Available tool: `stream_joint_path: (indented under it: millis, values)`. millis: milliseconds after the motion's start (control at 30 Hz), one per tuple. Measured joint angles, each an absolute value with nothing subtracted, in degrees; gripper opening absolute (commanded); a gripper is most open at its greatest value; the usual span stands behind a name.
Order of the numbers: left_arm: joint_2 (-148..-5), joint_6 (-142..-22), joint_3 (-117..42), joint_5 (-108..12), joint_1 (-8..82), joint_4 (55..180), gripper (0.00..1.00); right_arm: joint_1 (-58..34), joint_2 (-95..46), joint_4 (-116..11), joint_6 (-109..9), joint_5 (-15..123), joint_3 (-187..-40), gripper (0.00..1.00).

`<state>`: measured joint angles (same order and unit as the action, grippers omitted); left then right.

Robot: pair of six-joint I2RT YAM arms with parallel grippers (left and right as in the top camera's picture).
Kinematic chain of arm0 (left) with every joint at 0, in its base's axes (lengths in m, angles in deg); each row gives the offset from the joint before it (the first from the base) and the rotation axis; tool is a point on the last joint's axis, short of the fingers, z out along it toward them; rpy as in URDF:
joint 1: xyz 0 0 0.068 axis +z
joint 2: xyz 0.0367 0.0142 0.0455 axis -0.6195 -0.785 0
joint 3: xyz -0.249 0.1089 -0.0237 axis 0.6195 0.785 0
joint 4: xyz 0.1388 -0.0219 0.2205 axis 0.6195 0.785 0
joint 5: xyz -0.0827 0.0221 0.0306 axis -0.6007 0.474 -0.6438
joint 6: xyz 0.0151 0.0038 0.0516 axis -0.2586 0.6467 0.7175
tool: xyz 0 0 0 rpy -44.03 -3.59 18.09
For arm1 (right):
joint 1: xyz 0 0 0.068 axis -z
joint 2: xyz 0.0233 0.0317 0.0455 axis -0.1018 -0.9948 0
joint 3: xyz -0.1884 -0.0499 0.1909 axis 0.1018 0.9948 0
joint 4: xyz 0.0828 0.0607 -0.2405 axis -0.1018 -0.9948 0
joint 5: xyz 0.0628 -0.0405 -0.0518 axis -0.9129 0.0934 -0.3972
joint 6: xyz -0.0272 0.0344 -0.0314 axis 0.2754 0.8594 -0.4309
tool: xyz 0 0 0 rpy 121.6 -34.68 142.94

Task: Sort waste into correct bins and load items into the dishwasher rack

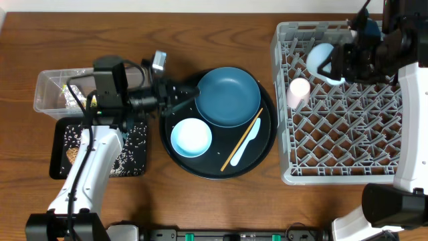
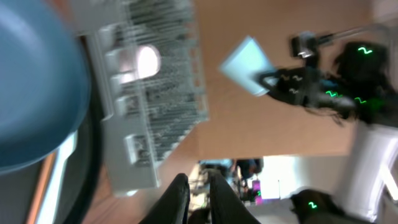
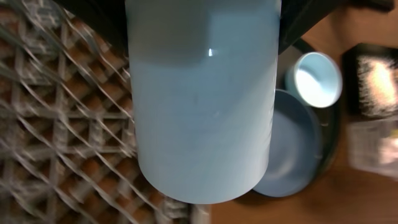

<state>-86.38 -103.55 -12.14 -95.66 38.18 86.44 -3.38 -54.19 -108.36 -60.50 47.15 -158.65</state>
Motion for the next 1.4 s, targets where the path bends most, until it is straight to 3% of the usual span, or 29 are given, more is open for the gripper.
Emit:
stream_joint_path:
  millis: [167,533,1100,1400]
  values:
    - [-86.4,-93.9,-12.1,-89.5,38.2,96.7,0.14,-3.1,-54.5,-110.7,-57.0,51.8,-158.6,0.15]
    - [-86.4,-85.0,-12.1,-77.0,37.2,110.6,0.1,1.8,-54.5,-116.6,-55.1,54.0,-158.6,0.12]
    - [-86.4,-82.9,-12.1,-64.5,31.7,114.9,0.1,1.7,-55.5,-116.8,-55.4,54.1,-147.3,0.1]
    - [-86.4,-81.8,-12.1,-62.0,29.8,118.7,0.11,12.0,-59.5,-116.8,-55.9,54.5,-147.0,0.05]
